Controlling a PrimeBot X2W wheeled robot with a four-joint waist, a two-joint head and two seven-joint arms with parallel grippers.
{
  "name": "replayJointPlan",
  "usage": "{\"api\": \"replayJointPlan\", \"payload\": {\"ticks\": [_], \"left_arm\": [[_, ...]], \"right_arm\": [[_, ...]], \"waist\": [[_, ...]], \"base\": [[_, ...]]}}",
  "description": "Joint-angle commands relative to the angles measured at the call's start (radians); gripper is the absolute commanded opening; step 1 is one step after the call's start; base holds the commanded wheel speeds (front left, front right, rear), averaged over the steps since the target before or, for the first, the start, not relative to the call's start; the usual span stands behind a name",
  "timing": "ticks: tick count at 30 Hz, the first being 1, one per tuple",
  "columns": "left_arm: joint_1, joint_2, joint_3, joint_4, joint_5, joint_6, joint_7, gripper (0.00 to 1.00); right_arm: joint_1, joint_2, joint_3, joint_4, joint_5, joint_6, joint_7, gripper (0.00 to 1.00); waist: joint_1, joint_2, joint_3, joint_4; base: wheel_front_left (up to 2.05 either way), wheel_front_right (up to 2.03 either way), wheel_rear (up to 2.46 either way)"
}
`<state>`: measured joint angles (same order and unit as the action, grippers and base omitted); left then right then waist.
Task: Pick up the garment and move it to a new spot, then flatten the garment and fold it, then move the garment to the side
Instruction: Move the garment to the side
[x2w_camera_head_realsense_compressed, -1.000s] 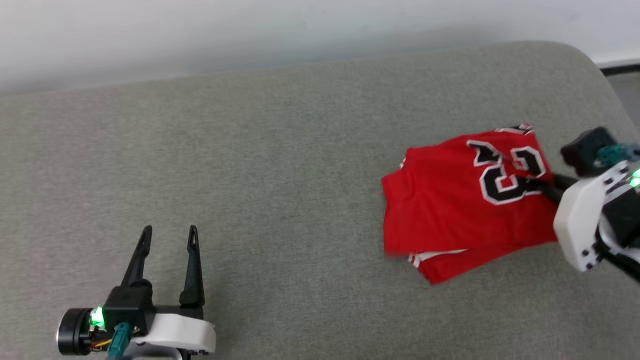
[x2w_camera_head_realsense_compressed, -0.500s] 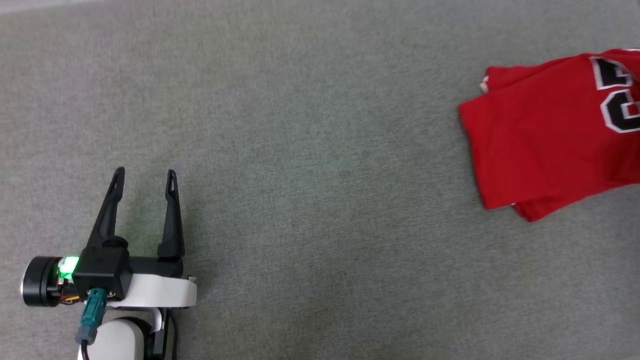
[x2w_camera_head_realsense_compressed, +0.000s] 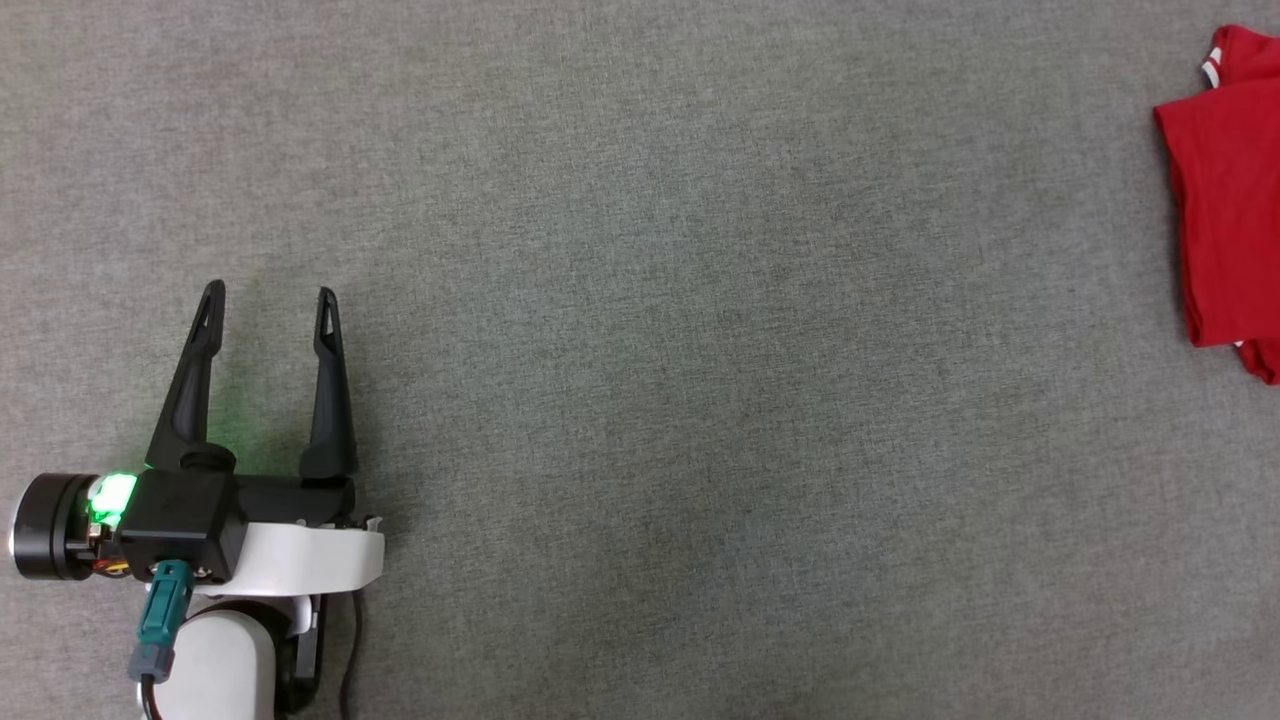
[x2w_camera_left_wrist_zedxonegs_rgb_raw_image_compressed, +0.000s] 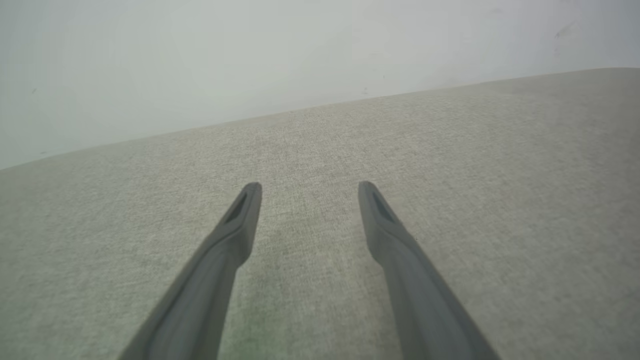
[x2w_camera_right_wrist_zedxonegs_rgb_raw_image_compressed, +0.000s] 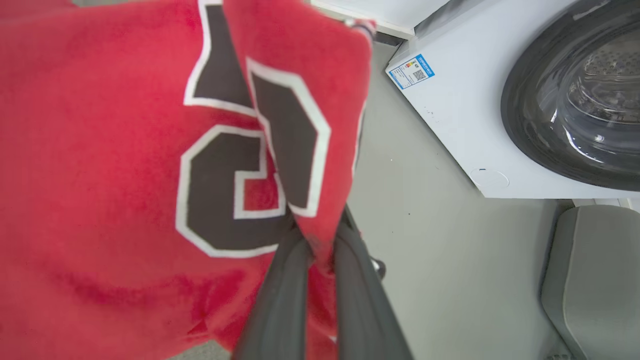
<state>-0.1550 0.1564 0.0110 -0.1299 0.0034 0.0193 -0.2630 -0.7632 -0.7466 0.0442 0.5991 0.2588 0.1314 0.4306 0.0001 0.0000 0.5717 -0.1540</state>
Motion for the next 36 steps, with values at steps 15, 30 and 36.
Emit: {"api": "replayJointPlan", "payload": {"ticks": [15, 30, 36], "left_arm": [[0.076, -0.029, -0.015, 0.050, -0.024, 0.027, -0.002, 1.00], [0.180, -0.059, -0.006, 0.112, -0.060, 0.015, -0.002, 1.00], [0.201, -0.065, 0.001, 0.145, -0.067, 0.009, -0.002, 1.00]], "right_arm": [[0.119, 0.123, -0.108, -0.125, -0.068, -0.002, -0.221, 1.00], [0.360, 0.404, -0.061, -0.545, -0.098, -0.002, -0.545, 1.00], [0.470, 0.510, 0.001, -0.565, -0.106, -0.002, -0.604, 1.00]], "waist": [[-0.0001, 0.0000, -0.202, 0.025], [-0.0001, 0.0000, -0.402, 0.119], [-0.0001, 0.0000, -0.447, 0.144]], "base": [[0.00, 0.00, 0.00], [0.00, 0.00, 0.00], [0.00, 0.00, 0.00]]}}
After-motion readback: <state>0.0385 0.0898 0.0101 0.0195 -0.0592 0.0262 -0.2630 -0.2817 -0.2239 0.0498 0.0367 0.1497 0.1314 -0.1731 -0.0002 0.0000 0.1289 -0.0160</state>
